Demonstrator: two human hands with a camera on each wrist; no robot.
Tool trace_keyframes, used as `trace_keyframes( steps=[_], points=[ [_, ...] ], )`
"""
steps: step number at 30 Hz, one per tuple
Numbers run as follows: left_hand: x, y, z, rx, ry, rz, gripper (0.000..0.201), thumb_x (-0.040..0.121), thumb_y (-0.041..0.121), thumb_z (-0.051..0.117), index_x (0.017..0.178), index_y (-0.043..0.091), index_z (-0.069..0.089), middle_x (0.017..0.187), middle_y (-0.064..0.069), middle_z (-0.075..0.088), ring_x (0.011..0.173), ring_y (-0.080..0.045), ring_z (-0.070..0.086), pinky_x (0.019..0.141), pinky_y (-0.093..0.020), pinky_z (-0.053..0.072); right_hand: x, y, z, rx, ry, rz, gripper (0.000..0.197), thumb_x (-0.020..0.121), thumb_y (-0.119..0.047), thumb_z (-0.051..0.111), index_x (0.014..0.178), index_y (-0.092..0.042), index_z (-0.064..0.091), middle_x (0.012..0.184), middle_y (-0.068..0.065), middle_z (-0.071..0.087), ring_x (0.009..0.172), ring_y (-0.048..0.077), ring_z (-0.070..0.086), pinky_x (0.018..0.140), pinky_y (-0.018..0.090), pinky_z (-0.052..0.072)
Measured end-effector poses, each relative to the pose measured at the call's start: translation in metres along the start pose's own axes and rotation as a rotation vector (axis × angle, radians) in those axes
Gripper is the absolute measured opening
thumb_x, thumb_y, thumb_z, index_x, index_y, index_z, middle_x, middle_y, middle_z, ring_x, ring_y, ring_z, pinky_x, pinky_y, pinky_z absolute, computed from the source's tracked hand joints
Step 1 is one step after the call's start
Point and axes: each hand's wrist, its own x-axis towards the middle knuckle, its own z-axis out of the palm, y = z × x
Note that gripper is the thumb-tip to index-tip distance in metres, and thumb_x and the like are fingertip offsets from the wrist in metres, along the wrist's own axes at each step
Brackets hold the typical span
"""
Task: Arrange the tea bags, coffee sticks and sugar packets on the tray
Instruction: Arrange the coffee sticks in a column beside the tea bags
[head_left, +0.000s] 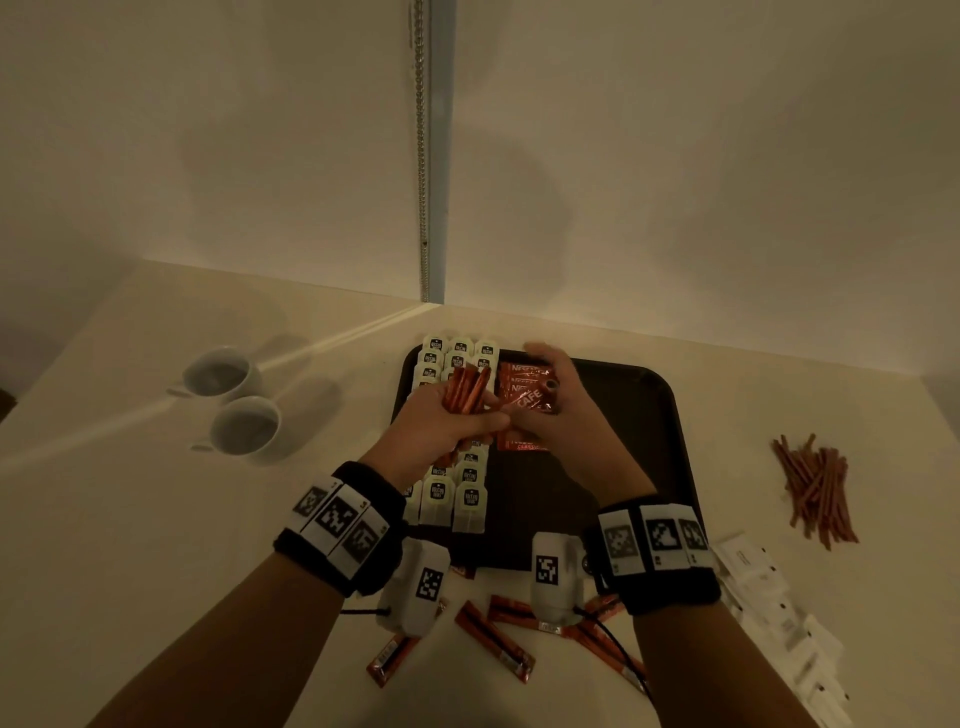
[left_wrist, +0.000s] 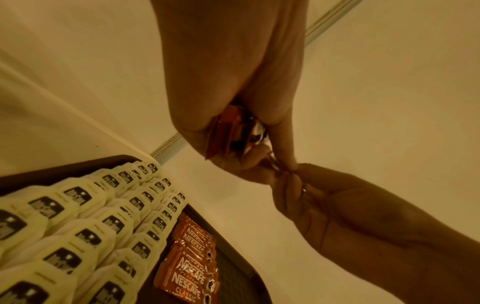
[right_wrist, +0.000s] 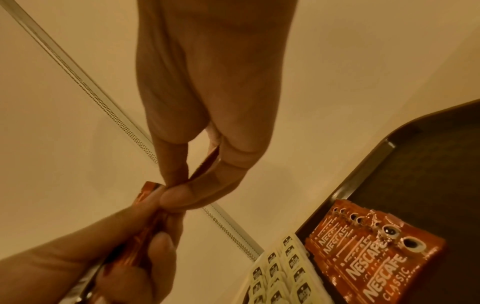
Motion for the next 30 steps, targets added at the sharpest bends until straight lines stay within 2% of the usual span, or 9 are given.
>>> trace_keyframes(
  steps=[4, 9, 11, 13, 15, 19, 23, 27, 30],
  points=[
    [0.001, 0.001, -0.001, -0.012, 0.092, 0.007, 0.016, 0.082, 0.017, 0.074, 0.096, 0.016, 0.068, 0.064, -0.001, 0.066, 0.045, -0.003, 0.053, 0.039, -0.016, 0.037, 0.002, 0.006, 0.0, -0.024, 0.149, 0.036, 0.027, 0.084, -0.007, 0.065, 0.109, -0.006, 0.057, 0.104, 0.009, 0.064, 0.085, 0.016, 0.068, 0.071, 0.025, 0.057],
    [0.005, 0.001, -0.007, -0.02, 0.173, 0.046, 0.006, 0.084, 0.013, 0.07, 0.087, 0.018, 0.07, 0.064, -0.005, 0.065, 0.044, -0.004, 0.05, 0.04, -0.017, 0.038, 0.001, 0.011, -0.006, 0.023, 0.194, 0.031, 0.012, 0.084, -0.006, 0.064, 0.095, -0.008, 0.064, 0.094, 0.006, 0.066, 0.072, 0.009, 0.065, 0.067, 0.02, 0.054],
    [0.005, 0.002, -0.006, -0.097, 0.172, 0.05, 0.006, 0.086, 0.011, 0.067, 0.089, 0.015, 0.069, 0.07, -0.007, 0.066, 0.052, -0.01, 0.055, 0.044, -0.02, 0.041, 0.0, 0.01, -0.007, 0.081, 0.212, 0.034, 0.009, 0.085, -0.006, 0.063, 0.093, -0.008, 0.065, 0.083, 0.004, 0.067, 0.066, 0.009, 0.063, 0.065, 0.02, 0.054],
    [0.005, 0.003, -0.002, -0.175, 0.141, 0.073, 0.015, 0.085, 0.009, 0.068, 0.1, 0.011, 0.067, 0.084, -0.008, 0.071, 0.068, -0.016, 0.066, 0.052, -0.021, 0.048, 0.001, 0.008, -0.004, 0.085, 0.218, 0.016, 0.008, 0.084, -0.006, 0.063, 0.092, -0.006, 0.066, 0.077, 0.003, 0.066, 0.063, 0.008, 0.062, 0.063, 0.018, 0.053],
    [0.006, 0.003, 0.002, -0.209, 0.124, 0.109, 0.027, 0.082, 0.004, 0.071, 0.108, 0.008, 0.064, 0.09, -0.005, 0.071, 0.077, -0.013, 0.07, 0.06, -0.02, 0.052, 0.002, 0.008, -0.001, 0.048, 0.213, -0.002, 0.012, 0.084, -0.007, 0.065, 0.095, -0.004, 0.067, 0.078, 0.003, 0.067, 0.064, 0.009, 0.061, 0.063, 0.019, 0.053],
    [0.006, 0.003, 0.002, -0.194, 0.17, 0.188, 0.015, 0.081, -0.004, 0.069, 0.095, -0.002, 0.066, 0.082, -0.004, 0.07, 0.072, -0.009, 0.068, 0.067, -0.019, 0.054, 0.001, 0.005, -0.005, 0.078, 0.182, 0.036, 0.016, 0.087, -0.006, 0.06, 0.101, -0.005, 0.066, 0.088, 0.004, 0.067, 0.07, 0.01, 0.064, 0.068, 0.02, 0.054],
    [0.007, -0.001, -0.006, -0.226, 0.194, 0.168, 0.009, 0.08, 0.002, 0.071, 0.087, 0.008, 0.07, 0.084, -0.003, 0.071, 0.076, -0.01, 0.068, 0.07, -0.022, 0.056, -0.001, 0.002, -0.011, 0.077, 0.151, 0.075, 0.012, 0.089, -0.005, 0.057, 0.095, -0.009, 0.065, 0.096, 0.008, 0.066, 0.077, 0.012, 0.067, 0.07, 0.021, 0.055],
    [0.005, -0.002, -0.006, -0.305, 0.207, 0.148, 0.009, 0.082, 0.0, 0.068, 0.089, 0.005, 0.068, 0.09, -0.005, 0.069, 0.076, -0.009, 0.068, 0.065, -0.018, 0.054, -0.002, 0.002, -0.016, -0.065, 0.139, 0.072, 0.006, 0.084, -0.011, 0.064, 0.089, -0.014, 0.065, 0.1, 0.016, 0.066, 0.09, 0.025, 0.066, 0.083, 0.035, 0.055],
    [0.004, -0.004, -0.007, -0.316, 0.214, 0.107, 0.006, 0.084, 0.004, 0.066, 0.086, 0.008, 0.068, 0.09, -0.004, 0.071, 0.076, -0.01, 0.068, 0.065, -0.019, 0.055, -0.001, 0.004, -0.021, -0.094, 0.085, 0.079, 0.011, 0.086, -0.008, 0.061, 0.088, -0.018, 0.065, 0.098, 0.01, 0.068, 0.092, 0.024, 0.066, 0.084, 0.034, 0.055]
  ],
)
